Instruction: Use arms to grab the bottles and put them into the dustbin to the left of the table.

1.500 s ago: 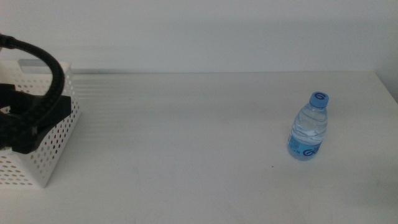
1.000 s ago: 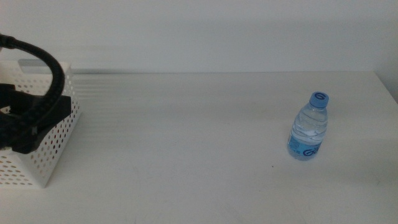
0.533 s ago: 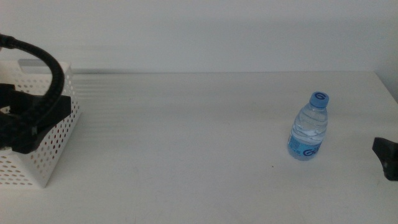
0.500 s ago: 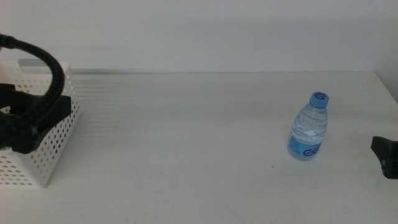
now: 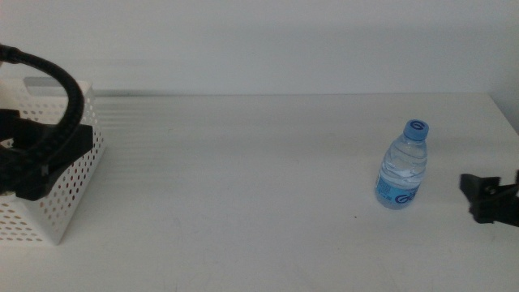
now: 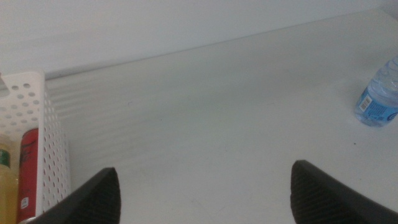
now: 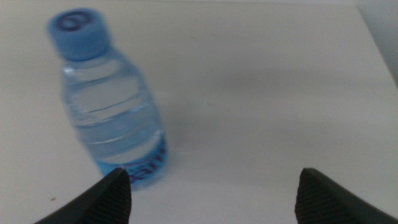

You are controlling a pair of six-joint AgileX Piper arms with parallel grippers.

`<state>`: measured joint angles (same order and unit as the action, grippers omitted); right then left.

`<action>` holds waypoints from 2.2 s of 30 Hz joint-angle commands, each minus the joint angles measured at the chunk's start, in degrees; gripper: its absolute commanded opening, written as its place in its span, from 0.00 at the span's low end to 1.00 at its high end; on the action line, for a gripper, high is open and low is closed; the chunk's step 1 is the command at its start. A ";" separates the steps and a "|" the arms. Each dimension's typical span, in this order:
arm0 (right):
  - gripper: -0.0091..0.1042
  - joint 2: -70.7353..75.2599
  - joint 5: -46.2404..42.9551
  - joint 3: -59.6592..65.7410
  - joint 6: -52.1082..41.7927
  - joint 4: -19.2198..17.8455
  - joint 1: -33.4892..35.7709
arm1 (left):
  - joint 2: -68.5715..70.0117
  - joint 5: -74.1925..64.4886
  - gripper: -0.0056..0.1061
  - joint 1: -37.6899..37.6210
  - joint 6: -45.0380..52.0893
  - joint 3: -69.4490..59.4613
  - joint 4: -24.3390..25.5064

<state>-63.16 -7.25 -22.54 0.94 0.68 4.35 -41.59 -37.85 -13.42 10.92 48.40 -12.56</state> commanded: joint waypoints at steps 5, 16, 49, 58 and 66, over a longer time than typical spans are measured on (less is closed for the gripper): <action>0.71 -2.99 -13.48 -2.00 -0.31 -4.92 5.24 | -0.02 4.01 0.86 -0.26 -0.82 1.42 -0.86; 0.71 -13.07 -27.23 -0.75 3.23 -3.18 5.84 | -0.02 4.01 0.86 -0.26 -0.82 1.42 -0.86; 0.56 -43.96 -58.81 -8.52 5.79 -12.64 5.96 | -0.02 4.01 0.86 -0.26 -0.72 1.42 -0.86; 0.08 -43.65 -61.48 -12.29 9.67 -18.30 12.47 | -0.02 4.01 0.86 -0.26 -0.69 1.42 -0.86; 0.08 -44.26 -45.88 -28.52 14.69 -24.49 22.64 | -0.02 4.01 0.86 -0.26 -0.70 1.42 -0.86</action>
<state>-110.17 -49.77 -46.60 14.28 -22.89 25.44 -41.59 -37.85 -13.42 10.92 48.40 -12.56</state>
